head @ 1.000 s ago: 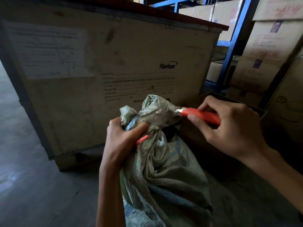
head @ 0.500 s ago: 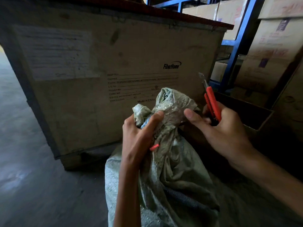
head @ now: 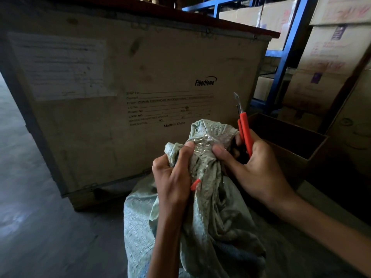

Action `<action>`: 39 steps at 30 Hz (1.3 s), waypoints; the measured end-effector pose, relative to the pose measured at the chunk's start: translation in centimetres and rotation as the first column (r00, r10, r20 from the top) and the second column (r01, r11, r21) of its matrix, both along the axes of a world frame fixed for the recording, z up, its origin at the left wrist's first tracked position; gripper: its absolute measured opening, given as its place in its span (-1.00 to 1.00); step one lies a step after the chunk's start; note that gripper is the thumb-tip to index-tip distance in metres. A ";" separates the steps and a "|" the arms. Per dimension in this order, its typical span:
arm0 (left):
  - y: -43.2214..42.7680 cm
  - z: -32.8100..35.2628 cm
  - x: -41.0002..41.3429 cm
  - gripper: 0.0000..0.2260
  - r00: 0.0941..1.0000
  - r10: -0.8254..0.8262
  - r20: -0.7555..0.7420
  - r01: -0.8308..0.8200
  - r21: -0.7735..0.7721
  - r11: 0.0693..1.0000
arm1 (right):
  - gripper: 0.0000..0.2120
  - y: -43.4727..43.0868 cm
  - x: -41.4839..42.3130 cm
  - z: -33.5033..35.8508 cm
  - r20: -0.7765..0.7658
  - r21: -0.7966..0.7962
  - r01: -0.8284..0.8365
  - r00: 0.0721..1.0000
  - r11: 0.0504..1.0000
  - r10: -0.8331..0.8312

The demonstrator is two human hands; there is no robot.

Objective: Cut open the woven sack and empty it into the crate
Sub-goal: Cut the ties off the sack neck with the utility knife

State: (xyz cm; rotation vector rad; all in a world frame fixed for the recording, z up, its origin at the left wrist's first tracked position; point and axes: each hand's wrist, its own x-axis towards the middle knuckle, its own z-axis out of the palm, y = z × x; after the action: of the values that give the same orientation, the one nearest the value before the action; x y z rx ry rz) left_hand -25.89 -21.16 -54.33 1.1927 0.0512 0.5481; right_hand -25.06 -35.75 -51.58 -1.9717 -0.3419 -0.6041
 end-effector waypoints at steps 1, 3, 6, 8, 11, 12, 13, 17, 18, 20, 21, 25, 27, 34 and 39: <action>-0.2 0.0 -0.2 -0.58 1.000 -0.022 -0.015 0.022 -0.024 0.999 | -0.60 -0.1 0.1 -0.1 0.001 -0.012 0.006 1.000 1.000 -0.006; -0.4 -0.3 -0.3 -0.53 0.997 -0.072 -0.026 0.070 -0.065 0.995 | -0.59 -0.2 0.1 -0.2 0.002 -0.033 0.005 1.000 0.999 -0.005; -0.3 -0.9 0.3 -0.59 0.995 -0.052 -0.088 0.041 -0.114 0.993 | -0.59 -0.4 0.2 -0.2 0.000 -0.059 0.000 1.000 0.998 0.001; -0.5 -1.0 0.3 -0.66 0.992 -0.049 -0.119 0.033 -0.129 0.991 | -0.59 -0.5 0.2 -0.3 -0.012 -0.069 -0.009 1.000 0.998 0.008; -0.3 -0.2 0.0 -0.69 0.986 -0.073 -0.152 0.060 -0.085 0.995 | -0.60 -1.0 0.2 -0.3 -0.038 -0.118 -0.003 0.999 0.993 -0.002; -0.2 -0.1 0.2 -0.64 0.990 -0.068 -0.123 0.063 -0.046 0.997 | -0.60 -1.3 0.2 -0.3 -0.045 -0.155 0.012 0.999 0.988 -0.019; 0.1 -0.3 0.5 -0.58 0.996 -0.064 -0.068 0.066 0.016 0.998 | -0.61 -1.6 0.2 -0.3 -0.051 -0.202 0.030 0.998 0.979 -0.041; 1.0 -1.3 1.4 -0.52 1.000 0.021 0.014 -0.023 0.165 0.986 | -0.57 -2.5 0.0 -0.1 0.027 -0.434 0.129 0.991 0.892 -0.129; 1.1 -1.3 1.5 -0.50 0.998 0.053 0.026 -0.057 0.166 0.984 | -0.54 -2.6 -0.1 0.2 0.065 -0.461 0.151 0.989 0.874 -0.136; 1.4 -1.1 1.8 -0.48 0.992 0.112 0.061 -0.122 0.189 0.974 | -0.50 -3.0 -0.5 0.8 0.111 -0.496 0.148 0.988 0.856 -0.106; 1.6 -1.1 2.0 -0.47 0.987 0.144 0.073 -0.157 0.219 0.963 | -0.50 -3.2 -0.6 1.2 0.117 -0.510 0.117 0.991 0.852 -0.066; 2.5 -1.6 2.5 -0.47 0.967 0.240 0.090 -0.256 0.291 0.922 | -0.47 -3.6 -1.2 2.2 0.158 -0.629 0.046 0.985 0.776 0.069; 2.8 -1.7 2.8 -0.45 0.963 0.246 0.111 -0.268 0.279 0.922 | -0.45 -3.5 -1.4 2.4 0.179 -0.687 0.067 0.981 0.723 0.078; 3.9 -2.4 3.0 -0.41 0.975 0.123 0.187 -0.167 0.240 0.956 | -0.42 -2.9 -1.6 2.5 0.224 -0.722 0.125 0.973 0.681 0.059; 3.9 -2.4 2.8 -0.46 0.970 0.100 0.222 -0.152 0.231 0.961 | -0.43 -2.6 -1.5 2.5 0.218 -0.725 0.120 0.974 0.678 0.061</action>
State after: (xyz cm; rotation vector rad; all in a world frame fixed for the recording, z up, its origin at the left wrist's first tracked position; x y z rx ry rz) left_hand -23.11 -17.25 -56.72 1.3736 -0.1233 0.8084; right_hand -26.57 -38.38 -49.10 -2.6968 -0.8004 -0.7956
